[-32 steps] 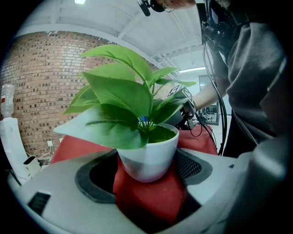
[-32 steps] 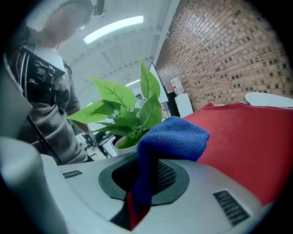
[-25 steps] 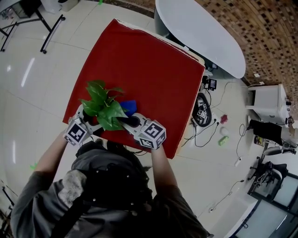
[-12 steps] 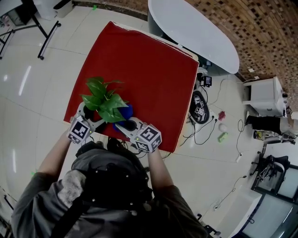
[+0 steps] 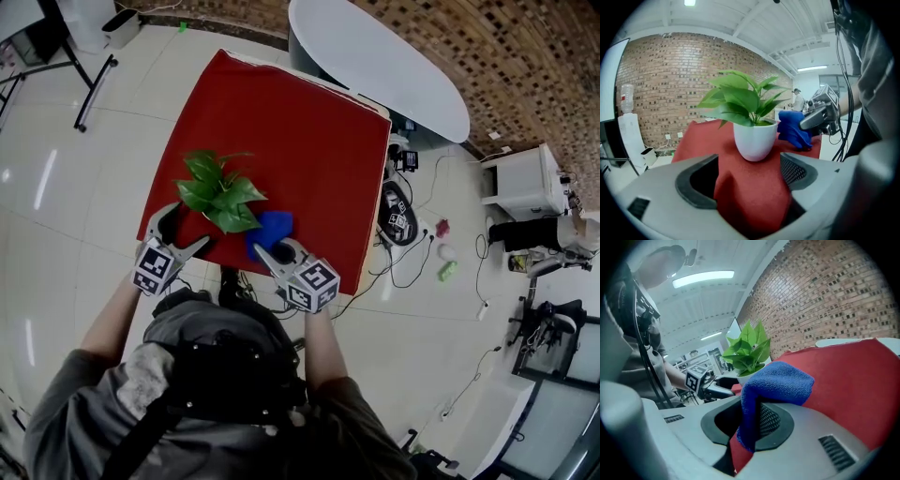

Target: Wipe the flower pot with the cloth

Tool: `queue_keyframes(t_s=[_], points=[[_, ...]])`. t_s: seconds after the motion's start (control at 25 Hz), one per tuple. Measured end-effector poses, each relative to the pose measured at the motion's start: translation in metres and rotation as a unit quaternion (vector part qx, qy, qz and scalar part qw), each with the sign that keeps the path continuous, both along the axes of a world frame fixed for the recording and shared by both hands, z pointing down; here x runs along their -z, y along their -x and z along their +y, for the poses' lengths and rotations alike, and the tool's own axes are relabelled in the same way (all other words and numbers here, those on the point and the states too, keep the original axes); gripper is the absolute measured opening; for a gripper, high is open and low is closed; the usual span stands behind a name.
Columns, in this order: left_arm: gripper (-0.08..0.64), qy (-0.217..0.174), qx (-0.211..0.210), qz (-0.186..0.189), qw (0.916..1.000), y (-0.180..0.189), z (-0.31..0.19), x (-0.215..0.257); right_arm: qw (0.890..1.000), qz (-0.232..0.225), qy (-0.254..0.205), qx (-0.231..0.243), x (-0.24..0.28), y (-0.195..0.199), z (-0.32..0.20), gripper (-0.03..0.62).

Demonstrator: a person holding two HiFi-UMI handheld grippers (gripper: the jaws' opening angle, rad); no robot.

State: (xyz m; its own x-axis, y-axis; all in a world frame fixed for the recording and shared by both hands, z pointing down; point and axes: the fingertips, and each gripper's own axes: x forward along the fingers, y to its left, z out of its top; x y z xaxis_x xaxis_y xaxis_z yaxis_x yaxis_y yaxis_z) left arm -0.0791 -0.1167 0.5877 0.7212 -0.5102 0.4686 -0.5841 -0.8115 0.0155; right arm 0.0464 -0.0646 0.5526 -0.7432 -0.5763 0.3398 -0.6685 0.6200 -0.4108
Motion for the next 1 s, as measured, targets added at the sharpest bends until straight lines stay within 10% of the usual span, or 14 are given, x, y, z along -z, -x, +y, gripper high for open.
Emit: queue_keyframes(t_s=[0.4, 0.52, 1.0], points=[[0.41, -0.081, 0.049, 0.097, 0.9908, 0.07, 0.062, 0.089, 0.992, 0.012, -0.069, -0.106, 0.052, 0.006, 0.059, 0.077], [0.284, -0.114, 0.059, 0.133, 0.9828, 0.077, 0.069, 0.138, 0.984, 0.015, -0.099, -0.147, 0.083, 0.002, 0.067, 0.077], [0.023, -0.172, 0.052, 0.164, 0.97, 0.089, 0.104, 0.224, 0.923, -0.005, -0.258, -0.285, 0.241, -0.002, 0.129, 0.077]])
